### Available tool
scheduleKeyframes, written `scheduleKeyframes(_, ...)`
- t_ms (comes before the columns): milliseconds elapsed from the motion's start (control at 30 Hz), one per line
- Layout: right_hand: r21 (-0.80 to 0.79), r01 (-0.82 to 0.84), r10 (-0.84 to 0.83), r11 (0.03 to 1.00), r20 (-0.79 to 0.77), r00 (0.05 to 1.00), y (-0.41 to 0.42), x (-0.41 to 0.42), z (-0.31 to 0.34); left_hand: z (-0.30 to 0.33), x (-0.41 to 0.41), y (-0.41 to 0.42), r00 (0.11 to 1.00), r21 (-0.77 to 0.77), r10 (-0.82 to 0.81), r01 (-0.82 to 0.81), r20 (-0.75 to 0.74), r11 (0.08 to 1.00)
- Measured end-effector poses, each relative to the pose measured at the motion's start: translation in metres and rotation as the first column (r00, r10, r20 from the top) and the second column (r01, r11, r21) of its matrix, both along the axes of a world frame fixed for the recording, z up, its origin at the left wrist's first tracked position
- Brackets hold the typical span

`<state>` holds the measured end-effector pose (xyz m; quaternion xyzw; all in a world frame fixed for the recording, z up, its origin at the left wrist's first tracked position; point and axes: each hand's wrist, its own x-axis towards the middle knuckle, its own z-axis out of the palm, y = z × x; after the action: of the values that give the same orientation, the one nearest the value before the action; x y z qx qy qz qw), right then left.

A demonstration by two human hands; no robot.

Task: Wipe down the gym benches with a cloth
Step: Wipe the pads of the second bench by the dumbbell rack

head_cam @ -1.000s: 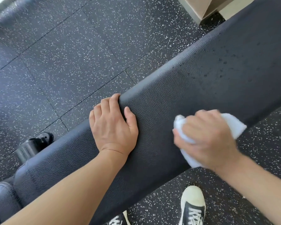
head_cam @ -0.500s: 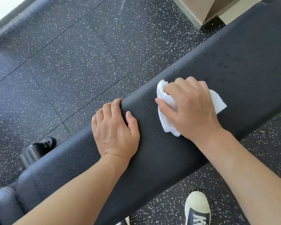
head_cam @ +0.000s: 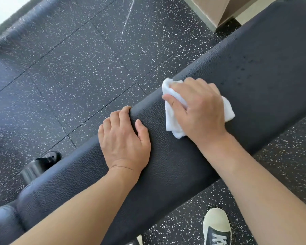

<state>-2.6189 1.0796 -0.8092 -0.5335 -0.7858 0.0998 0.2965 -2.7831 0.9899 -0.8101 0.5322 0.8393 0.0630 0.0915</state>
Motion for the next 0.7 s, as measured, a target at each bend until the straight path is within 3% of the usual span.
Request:
scheduleKeyframes(133,0.004,-0.055,0.055,0.998,-0.018,0.998,-0.008,0.0,0.002,-0.002,0.0,0.0,1.0,-0.007,-0.003,0.003,-0.009,1.0)
scheduleKeyframes(233,0.045,-0.102,0.1,0.994,0.056,0.993,-0.026,0.038,0.0,-0.001,-0.001,-0.001,1.0,0.005,-0.007,0.007,-0.003,1.0)
scheduleKeyframes(400,0.031,0.057,-0.061,0.998,0.123,0.991,-0.02,0.104,-0.004,-0.001,-0.001,-0.001,1.0,0.012,0.003,-0.003,-0.011,1.0)
scheduleKeyframes(533,0.013,0.137,-0.137,0.991,0.108,0.985,0.001,0.058,0.003,-0.001,0.0,-0.001,1.0,0.008,0.004,-0.004,-0.002,1.0)
scheduleKeyframes(700,0.001,-0.079,0.078,0.997,0.144,0.987,-0.006,-0.037,0.009,-0.002,0.0,-0.001,1.0,0.013,0.009,-0.008,-0.015,1.0)
